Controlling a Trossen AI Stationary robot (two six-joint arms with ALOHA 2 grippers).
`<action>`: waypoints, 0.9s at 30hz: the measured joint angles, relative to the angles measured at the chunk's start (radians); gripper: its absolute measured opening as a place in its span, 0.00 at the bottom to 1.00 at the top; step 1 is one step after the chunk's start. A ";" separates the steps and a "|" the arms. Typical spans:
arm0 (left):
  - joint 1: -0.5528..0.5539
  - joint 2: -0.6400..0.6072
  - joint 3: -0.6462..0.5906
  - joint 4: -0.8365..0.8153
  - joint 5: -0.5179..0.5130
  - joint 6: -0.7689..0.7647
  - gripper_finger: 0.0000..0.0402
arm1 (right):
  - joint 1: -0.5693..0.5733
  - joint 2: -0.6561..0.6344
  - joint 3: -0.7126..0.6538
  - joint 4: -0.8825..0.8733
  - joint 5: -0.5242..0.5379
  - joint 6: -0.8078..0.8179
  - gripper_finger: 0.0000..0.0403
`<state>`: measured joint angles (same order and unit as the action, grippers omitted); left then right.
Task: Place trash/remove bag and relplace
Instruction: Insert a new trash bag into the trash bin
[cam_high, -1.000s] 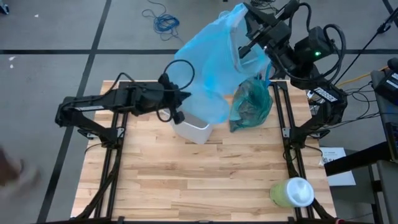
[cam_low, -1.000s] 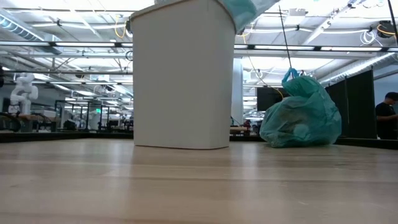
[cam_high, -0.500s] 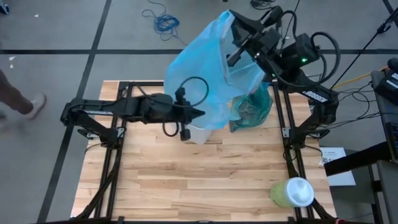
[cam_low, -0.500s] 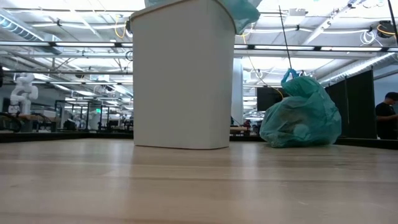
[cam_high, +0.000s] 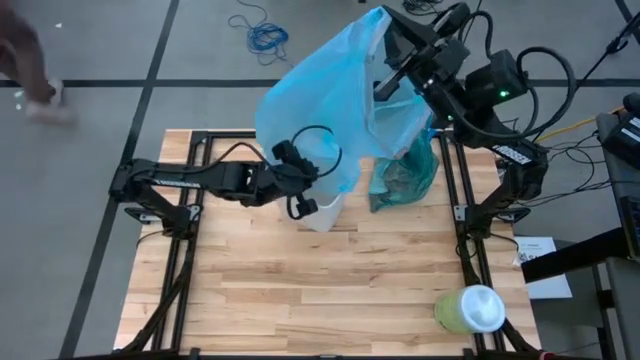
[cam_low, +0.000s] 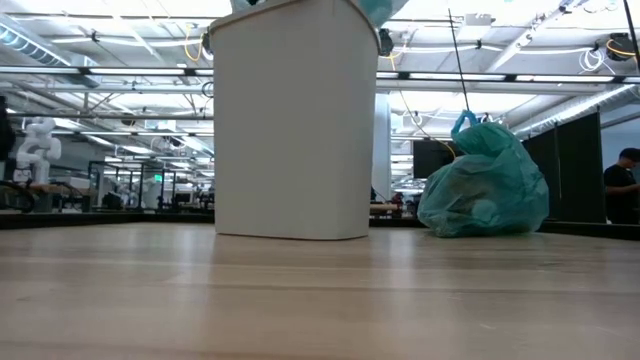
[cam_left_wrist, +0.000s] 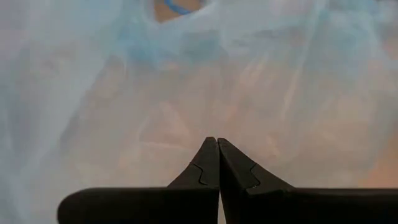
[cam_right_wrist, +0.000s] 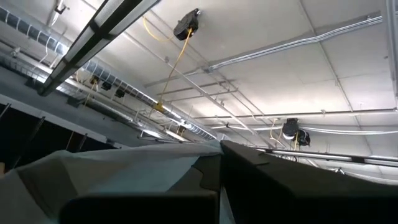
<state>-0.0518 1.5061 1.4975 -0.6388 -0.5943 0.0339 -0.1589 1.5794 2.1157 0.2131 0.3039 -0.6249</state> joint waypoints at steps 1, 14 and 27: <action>-0.002 -0.003 0.000 -0.011 -0.023 -0.001 0.00 | 0.000 0.001 0.010 -0.012 0.000 0.001 0.00; -0.074 -0.094 0.000 -0.112 -0.119 -0.082 0.00 | 0.043 0.012 0.021 -0.075 -0.024 0.167 0.00; -0.084 -0.046 0.000 0.150 0.026 0.026 0.00 | 0.077 0.029 0.021 -0.030 -0.104 0.287 0.00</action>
<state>-0.1354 1.4597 1.4975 -0.4885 -0.5687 0.0598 -0.0822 1.6081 2.1365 0.1833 0.2003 -0.3379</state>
